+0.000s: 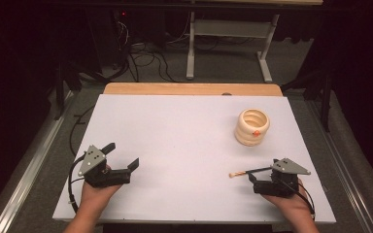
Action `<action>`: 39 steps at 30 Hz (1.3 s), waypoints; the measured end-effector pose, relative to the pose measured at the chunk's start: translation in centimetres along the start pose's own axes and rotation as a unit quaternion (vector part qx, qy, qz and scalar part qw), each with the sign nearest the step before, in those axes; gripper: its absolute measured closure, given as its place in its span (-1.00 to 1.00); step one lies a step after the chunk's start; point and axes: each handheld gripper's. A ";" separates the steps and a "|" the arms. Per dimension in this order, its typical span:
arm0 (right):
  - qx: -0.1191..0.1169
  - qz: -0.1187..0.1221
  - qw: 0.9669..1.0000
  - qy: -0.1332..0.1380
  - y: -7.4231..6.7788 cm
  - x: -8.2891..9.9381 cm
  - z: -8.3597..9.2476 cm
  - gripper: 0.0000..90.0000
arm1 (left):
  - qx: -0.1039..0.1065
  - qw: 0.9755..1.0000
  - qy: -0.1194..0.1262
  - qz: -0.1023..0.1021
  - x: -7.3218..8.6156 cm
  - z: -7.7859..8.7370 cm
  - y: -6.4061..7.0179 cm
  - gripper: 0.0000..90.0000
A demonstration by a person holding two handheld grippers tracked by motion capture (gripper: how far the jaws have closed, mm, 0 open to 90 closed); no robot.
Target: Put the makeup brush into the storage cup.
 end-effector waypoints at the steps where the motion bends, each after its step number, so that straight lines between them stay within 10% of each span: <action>1: -0.001 -0.002 1.000 -0.003 0.0 0.0 0.0 -0.96 | 0.000 1.000 0.000 0.001 0.0 0.0 0.0 -0.99; 39: -0.016 -0.038 0.992 -0.117 -0.2 0.5 -1.2 -0.98 | 0.004 1.000 -0.002 -0.001 0.0 0.1 0.0 -0.99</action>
Point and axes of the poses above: each handheld gripper's, and its own axes: z roughly backward along the jaws, x roughly out of its underside, y roughly to its right, and after that the axes turned 13 degrees about -x, right-handed
